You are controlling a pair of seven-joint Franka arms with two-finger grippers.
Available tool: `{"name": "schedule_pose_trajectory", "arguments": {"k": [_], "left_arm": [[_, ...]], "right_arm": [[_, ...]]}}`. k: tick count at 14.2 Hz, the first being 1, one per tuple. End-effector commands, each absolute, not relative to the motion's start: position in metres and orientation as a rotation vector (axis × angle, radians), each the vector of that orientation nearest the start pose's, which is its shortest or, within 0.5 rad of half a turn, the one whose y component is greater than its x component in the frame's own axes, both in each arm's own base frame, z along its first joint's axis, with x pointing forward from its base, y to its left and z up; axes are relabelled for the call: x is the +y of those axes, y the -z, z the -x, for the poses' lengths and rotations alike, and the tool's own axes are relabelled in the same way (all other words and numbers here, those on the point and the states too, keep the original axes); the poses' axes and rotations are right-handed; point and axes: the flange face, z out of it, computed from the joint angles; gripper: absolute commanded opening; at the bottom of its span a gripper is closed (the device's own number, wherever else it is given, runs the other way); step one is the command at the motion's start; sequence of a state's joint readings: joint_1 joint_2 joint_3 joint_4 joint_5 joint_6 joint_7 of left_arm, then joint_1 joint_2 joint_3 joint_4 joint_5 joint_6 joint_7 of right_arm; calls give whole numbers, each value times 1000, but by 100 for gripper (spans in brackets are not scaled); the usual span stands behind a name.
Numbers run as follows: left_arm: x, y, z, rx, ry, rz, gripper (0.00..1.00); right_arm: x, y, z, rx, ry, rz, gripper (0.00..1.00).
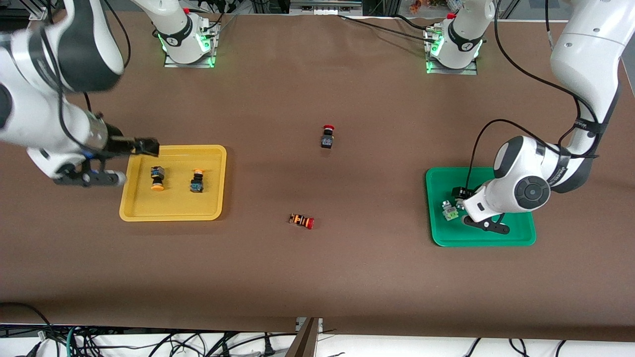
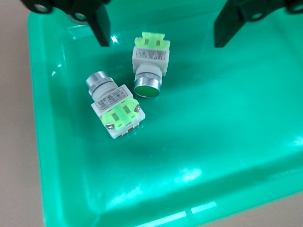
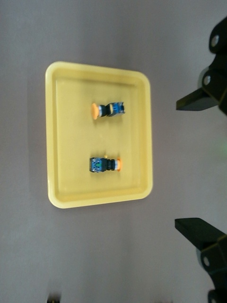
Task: Place green and yellow buttons in trays
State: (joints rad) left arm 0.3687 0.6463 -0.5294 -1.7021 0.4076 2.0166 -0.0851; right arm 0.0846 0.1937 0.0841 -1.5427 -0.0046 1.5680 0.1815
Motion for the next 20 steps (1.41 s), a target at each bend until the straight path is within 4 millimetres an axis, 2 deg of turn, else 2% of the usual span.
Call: {"name": "schedule_pose_trajectory", "arguments": {"k": [1,3,6,8,9,10,11,13,14,15,17,20], "left_arm": [[-70,-313,-637,416,-277,2987,100],[-92,-372,-627,416,-248,2935,100],[-99,-456,-625,323,-194,2906,100],[-111,-514,-611,281,-94,2917,100],[-98,-542,-603,194,-51,2964,100],[-88,-561,-596,114,-23,3024,100],[-69,-575,-590,33,-3,3059,100],[-48,-588,-580,-41,29,3065,100],[-49,-587,-574,-47,24,3076,100],[-53,-578,-565,-46,9,3095,100],[-53,-573,-545,-56,74,3105,100],[-56,-572,-543,-52,32,3128,100]], "right_arm": [[80,-568,-548,20,-187,3179,100],[57,-602,-535,80,-105,3169,100],[54,-630,-510,88,-145,3174,100],[43,-631,-509,-34,-167,3173,100],[43,-630,-508,-141,-186,3167,100],[45,-629,-506,-162,-213,3168,100],[45,-630,-506,-160,-215,3170,100],[44,-628,-509,-162,-220,3170,100],[43,-623,-512,-158,-232,3168,100],[40,-621,-516,-158,-237,3169,100],[37,-618,-519,-151,-245,3169,100],[33,-619,-521,-143,-233,3180,100]]}}
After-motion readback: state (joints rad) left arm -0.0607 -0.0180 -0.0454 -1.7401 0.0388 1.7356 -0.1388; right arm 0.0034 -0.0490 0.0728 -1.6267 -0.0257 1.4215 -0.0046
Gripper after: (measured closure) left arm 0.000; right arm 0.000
